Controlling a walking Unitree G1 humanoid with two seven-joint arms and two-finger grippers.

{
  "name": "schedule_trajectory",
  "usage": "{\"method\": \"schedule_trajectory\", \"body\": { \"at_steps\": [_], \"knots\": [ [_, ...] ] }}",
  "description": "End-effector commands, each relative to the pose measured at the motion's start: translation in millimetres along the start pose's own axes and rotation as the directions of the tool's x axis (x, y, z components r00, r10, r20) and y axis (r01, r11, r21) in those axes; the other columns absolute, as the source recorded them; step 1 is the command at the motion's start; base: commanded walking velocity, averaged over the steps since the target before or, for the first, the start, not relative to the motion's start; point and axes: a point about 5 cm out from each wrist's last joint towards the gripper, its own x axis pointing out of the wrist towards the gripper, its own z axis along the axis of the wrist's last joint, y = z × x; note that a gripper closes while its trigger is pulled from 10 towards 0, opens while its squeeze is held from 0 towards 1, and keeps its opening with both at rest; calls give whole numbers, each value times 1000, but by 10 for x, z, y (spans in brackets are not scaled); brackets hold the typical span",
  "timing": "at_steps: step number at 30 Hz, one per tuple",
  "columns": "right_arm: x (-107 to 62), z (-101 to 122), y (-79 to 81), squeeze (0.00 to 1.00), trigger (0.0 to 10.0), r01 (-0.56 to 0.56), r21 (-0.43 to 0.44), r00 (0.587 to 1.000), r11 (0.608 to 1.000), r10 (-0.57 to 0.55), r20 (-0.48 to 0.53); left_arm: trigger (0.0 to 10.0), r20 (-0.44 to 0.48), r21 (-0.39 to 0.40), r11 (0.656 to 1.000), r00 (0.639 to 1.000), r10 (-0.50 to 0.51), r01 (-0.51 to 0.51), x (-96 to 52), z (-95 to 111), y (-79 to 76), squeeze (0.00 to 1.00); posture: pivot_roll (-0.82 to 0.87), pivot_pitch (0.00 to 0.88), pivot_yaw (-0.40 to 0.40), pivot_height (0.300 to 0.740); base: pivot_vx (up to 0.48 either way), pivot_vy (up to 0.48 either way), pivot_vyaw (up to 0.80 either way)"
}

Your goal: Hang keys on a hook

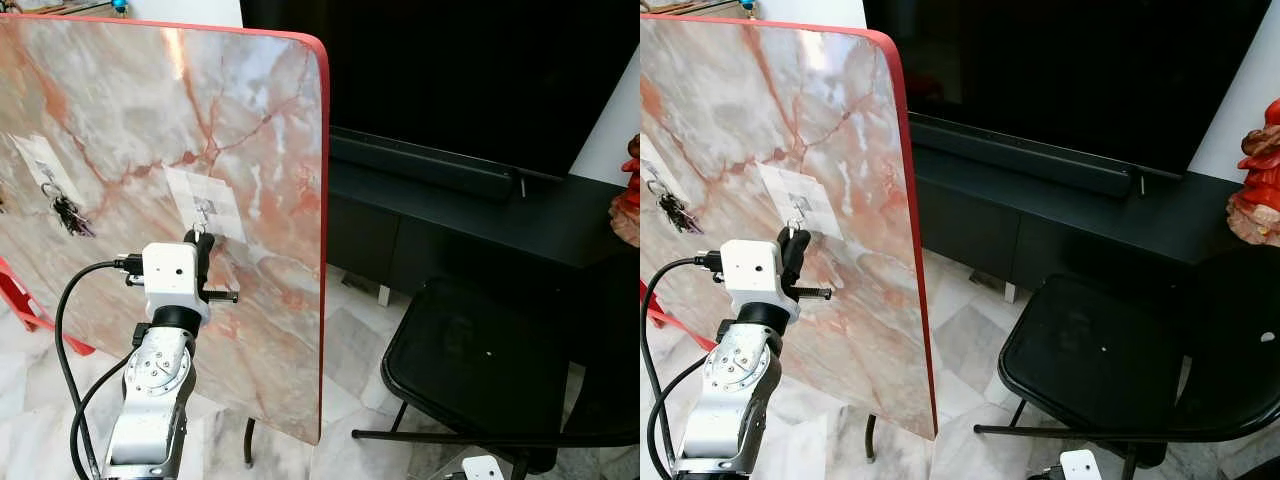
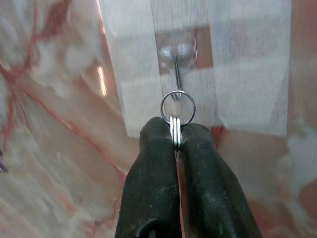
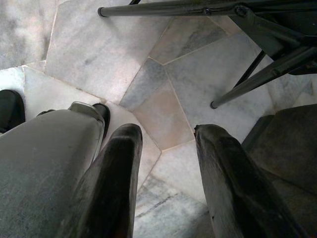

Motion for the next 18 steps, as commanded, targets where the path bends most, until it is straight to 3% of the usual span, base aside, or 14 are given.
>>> {"method": "schedule_trajectory", "body": {
  "at_steps": [1,18],
  "knots": [
    [-1,-8,-10,0,10000,1,-4,1000,1000,-1,-5,10000,-12,-6,1000,1000,10,-10,8,0,4,0,2,0,-18,708,0,0,0],
    [-1,-5,-9,0,10000,-1,-6,1000,1000,1,-5,10000,18,-9,1000,1000,13,-13,80,77,-16,0,3,0,-19,708,0,0,0]
  ]
}}
